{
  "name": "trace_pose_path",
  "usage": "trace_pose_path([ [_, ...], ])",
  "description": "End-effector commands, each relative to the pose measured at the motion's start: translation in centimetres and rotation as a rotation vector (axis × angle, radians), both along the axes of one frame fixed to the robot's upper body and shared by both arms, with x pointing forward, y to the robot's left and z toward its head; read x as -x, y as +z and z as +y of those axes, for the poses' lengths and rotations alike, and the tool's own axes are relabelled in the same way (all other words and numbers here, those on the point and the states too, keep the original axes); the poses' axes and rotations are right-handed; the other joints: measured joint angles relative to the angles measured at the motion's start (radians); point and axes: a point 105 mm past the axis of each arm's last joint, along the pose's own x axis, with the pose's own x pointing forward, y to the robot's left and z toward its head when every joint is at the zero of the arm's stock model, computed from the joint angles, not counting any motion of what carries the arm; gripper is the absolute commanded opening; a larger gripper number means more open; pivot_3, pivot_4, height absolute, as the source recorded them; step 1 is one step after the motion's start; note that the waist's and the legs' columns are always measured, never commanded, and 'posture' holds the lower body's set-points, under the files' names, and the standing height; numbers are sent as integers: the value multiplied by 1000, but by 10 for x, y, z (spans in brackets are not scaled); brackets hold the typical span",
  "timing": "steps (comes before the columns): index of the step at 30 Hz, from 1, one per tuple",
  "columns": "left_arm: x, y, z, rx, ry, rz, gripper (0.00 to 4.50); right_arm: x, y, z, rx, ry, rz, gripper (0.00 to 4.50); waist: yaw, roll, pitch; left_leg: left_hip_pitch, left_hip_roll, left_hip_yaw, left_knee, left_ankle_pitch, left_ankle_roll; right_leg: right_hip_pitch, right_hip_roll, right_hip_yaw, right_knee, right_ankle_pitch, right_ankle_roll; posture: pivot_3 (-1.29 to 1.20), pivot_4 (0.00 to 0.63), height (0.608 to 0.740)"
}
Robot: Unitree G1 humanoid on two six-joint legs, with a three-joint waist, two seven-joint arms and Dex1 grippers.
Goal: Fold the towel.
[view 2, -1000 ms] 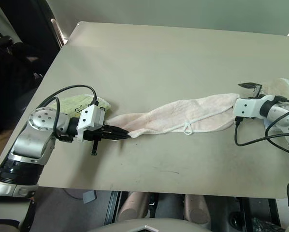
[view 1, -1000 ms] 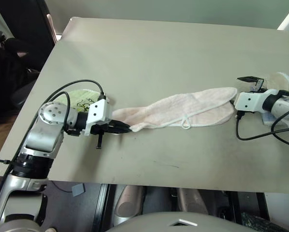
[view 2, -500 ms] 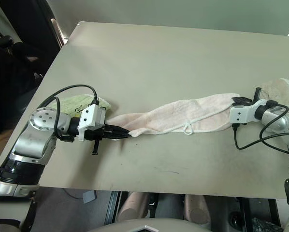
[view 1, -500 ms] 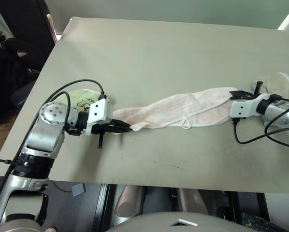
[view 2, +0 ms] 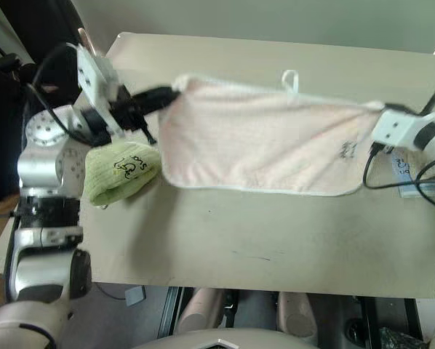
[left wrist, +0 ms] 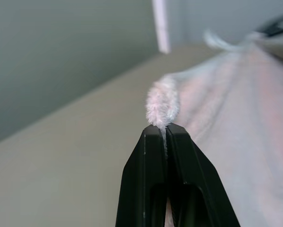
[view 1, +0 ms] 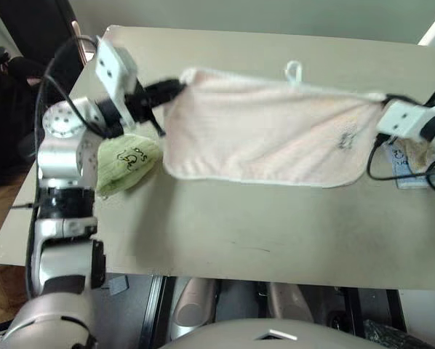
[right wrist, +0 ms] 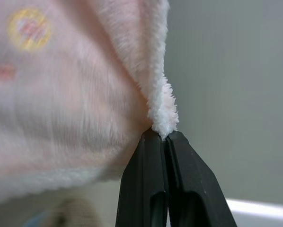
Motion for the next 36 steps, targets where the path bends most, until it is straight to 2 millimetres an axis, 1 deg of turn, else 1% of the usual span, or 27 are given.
trace_pose_path([
  [1, -12, 35, 24, 109, 134, -86, 0, 6, 42, -15, -85, -36, -85, 34, 0, 0, 0, 0, 0, 0, -1, 1, 2, 0, 0, 0, -1, 0, 0, 0, 150, 739],
  [2, -13, 39, 26, 127, 140, -90, 0, 7, 46, -15, -93, -34, -91, 34, 0, 0, 0, 0, 0, 0, -1, 2, 3, -1, 0, 0, -1, 0, 0, 0, 150, 739],
  [3, -12, 47, 30, 137, 138, -106, 0, 10, 58, -16, -120, -21, -106, 34, 0, 0, 0, -1, 0, 0, -1, 2, 4, -1, 0, 0, -1, 0, 0, 0, 150, 739],
  [4, -12, 52, 32, 140, 134, -117, 0, 13, 67, -17, -139, -10, -114, 34, 0, 0, 0, -1, 0, 0, -1, 2, 4, -1, 0, 0, -1, 0, 0, 0, 150, 739],
  [5, -9, 53, 34, 118, 114, -123, 0, 18, 75, -18, -160, 4, -115, 34, 0, 0, 0, -2, 0, 0, -1, 2, 4, -2, 0, 0, -1, 0, 0, 0, 150, 739],
  [6, -5, 53, 34, 97, 89, -122, 0, 23, 80, -19, -177, 17, -108, 34, 0, 0, 0, -2, 0, 0, -2, 2, 4, -3, 0, 0, -1, -1, 1, 0, 150, 739],
  [8, 9, 47, 33, 63, -8, -97, 0, 35, 78, -21, -208, 52, -40, 34, 0, 0, 0, -3, 0, 1, -2, 2, 4, -4, 0, 0, -1, -2, 1, 0, 150, 739],
  [11, 37, 32, 29, -9, -162, -61, 0, 55, 63, -22, -253, 97, 109, 34, 0, 0, 0, -4, 0, 1, -2, 3, -1, -4, 1, 0, 0, -7, 2, 0, 150, 739],
  [13, 48, 15, 30, -40, -203, 11, 0, 71, 43, -19, -260, 126, 248, 34, 2, 0, 0, -4, 1, 1, -1, 0, -1, -4, 1, 0, 0, -11, 2, 0, 150, 739],
  [14, 52, 10, 31, -44, -212, 40, 0, 76, 36, -17, -266, 134, 294, 34, 3, 0, 0, -4, 1, 1, -1, -1, -2, -4, 1, 0, 0, -12, 2, 0, 150, 739],
  [15, 57, 2, 31, -56, -225, 74, 0, 83, 25, -14, -282, 147, 359, 34, 4, 0, 0, -5, 1, 1, -1, -1, -2, -4, 1, 0, 0, -13, 3, 0, 150, 739],
  [18, 82, -28, 25, -163, -313, 165, 0, 111, -19, 6, -317, 210, 599, 34, 4, 0, 0, -6, 1, 2, -1, -2, -2, -4, 1, 0, 0, -15, 2, 0, 150, 739],
  [19, 88, -33, 23, -190, -333, 180, 0, 119, -29, 12, -327, 225, 655, 34, 4, 0, 0, -5, 1, 2, 0, -4, -2, -4, 1, 0, 1, -17, 2, 0, 150, 739],
  [21, 95, -40, 22, -215, -342, 212, 0, 134, -44, 20, -341, 241, 745, 34, 3, 0, 0, -5, 1, 2, 0, -5, -3, -4, 1, 0, 1, -23, -5, 0, 150, 739],
  [23, 103, -44, 21, -224, -363, 247, 0, 148, -57, 25, -361, 246, 835, 34, 3, 0, 0, -5, 1, 3, 1, -4, -5, -4, 1, 0, 1, -24, -6, 0, 150, 739],
  [26, 117, -48, 17, -233, -402, 288, 0, 163, -66, 22, -383, 226, 929, 34, 1, 0, 0, -4, 0, 3, 1, -7, -8, -2, 1, 1, 1, -22, -7, 0, 150, 739],
  [27, 119, -50, 16, -235, -409, 300, 0, 166, -67, 21, -391, 220, 946, 34, 0, 0, 0, -3, 0, 3, 1, -10, -3, -1, 1, 1, 1, -21, -7, 0, 150, 739],
  [28, 125, -54, 15, -242, -423, 326, 0, 169, -69, 18, -396, 208, 971, 34, -2, 0, 0, -1, 0, 3, 2, -9, -2, 1, 1, 2, 1, -20, -7, 0, 150, 739],
  [30, 133, -61, 13, -268, -446, 361, 0, 174, -71, 14, -401, 189, 1002, 34, -6, 0, 0, 0, 1, 3, 2, -7, -3, 1, 1, 2, 1, -24, 0, 0, 150, 739],
  [34, 146, -81, 13, -333, -465, 437, 0, 181, -78, 0, -375, 129, 1053, 34, -13, 0, 0, 0, 1, 2, 1, -3, -4, 2, 2, 2, 3, -24, 0, 0, 150, 739],
  [36, 152, -90, 12, -364, -476, 466, 0, 182, -80, -2, -373, 120, 1061, 34, -14, 0, 0, 0, 1, 2, 2, -3, -4, 3, 2, 2, 3, -25, 0, 0, 150, 739],
])
